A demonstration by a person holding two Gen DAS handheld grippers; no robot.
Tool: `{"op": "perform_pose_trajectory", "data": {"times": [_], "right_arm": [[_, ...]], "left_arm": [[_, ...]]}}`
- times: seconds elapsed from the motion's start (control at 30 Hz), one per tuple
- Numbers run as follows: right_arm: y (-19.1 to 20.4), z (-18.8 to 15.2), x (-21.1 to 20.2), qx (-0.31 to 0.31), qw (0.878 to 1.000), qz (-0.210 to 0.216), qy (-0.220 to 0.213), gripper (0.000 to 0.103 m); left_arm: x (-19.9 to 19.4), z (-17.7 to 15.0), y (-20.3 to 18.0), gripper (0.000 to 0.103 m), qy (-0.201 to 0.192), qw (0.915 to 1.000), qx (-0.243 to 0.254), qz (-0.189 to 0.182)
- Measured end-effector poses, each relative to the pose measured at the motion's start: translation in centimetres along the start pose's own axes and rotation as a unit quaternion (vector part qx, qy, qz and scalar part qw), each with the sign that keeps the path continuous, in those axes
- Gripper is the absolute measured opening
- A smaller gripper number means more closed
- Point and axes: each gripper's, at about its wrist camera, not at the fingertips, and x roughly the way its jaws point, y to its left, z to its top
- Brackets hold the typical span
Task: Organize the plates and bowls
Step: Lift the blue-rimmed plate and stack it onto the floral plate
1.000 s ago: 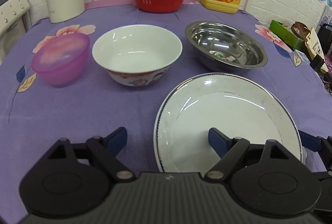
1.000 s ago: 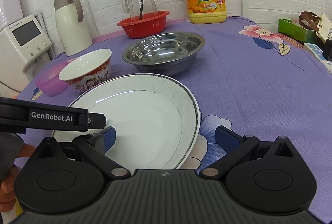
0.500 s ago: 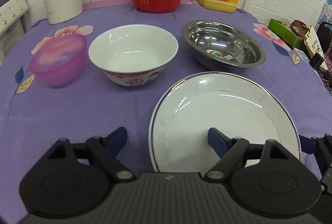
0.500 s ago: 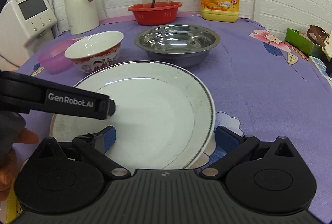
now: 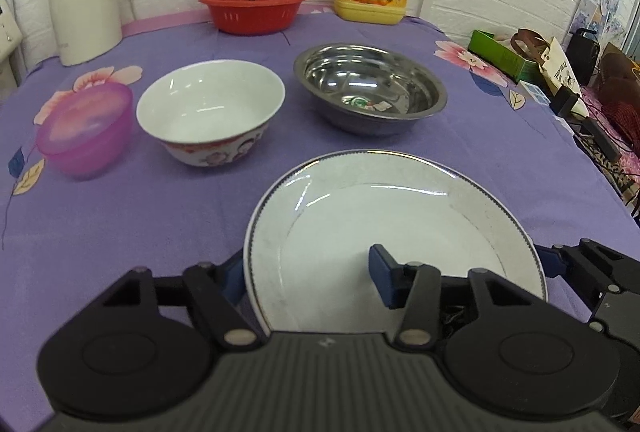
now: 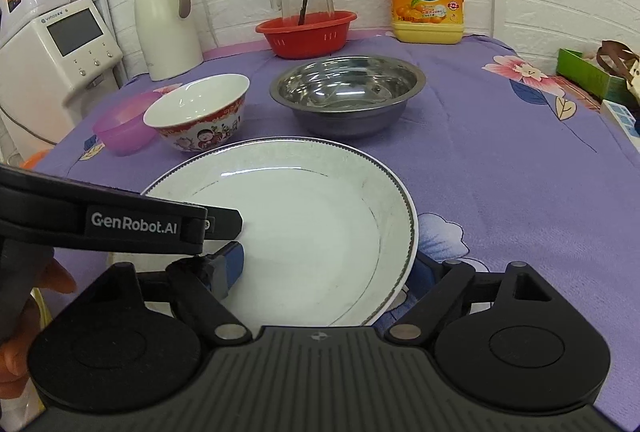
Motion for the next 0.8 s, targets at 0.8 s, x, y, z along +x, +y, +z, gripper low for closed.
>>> {"op": "perform_pose_trajectory", "data": {"times": [0.8], "right_arm": [[15.0,-6.2,-9.0,-0.096,0.985,0.133,-0.049,0.103]], "left_arm": [[-17.8,-14.0,10.4,0.050,-0.077,0.9899,-0.072,0.095]]}}
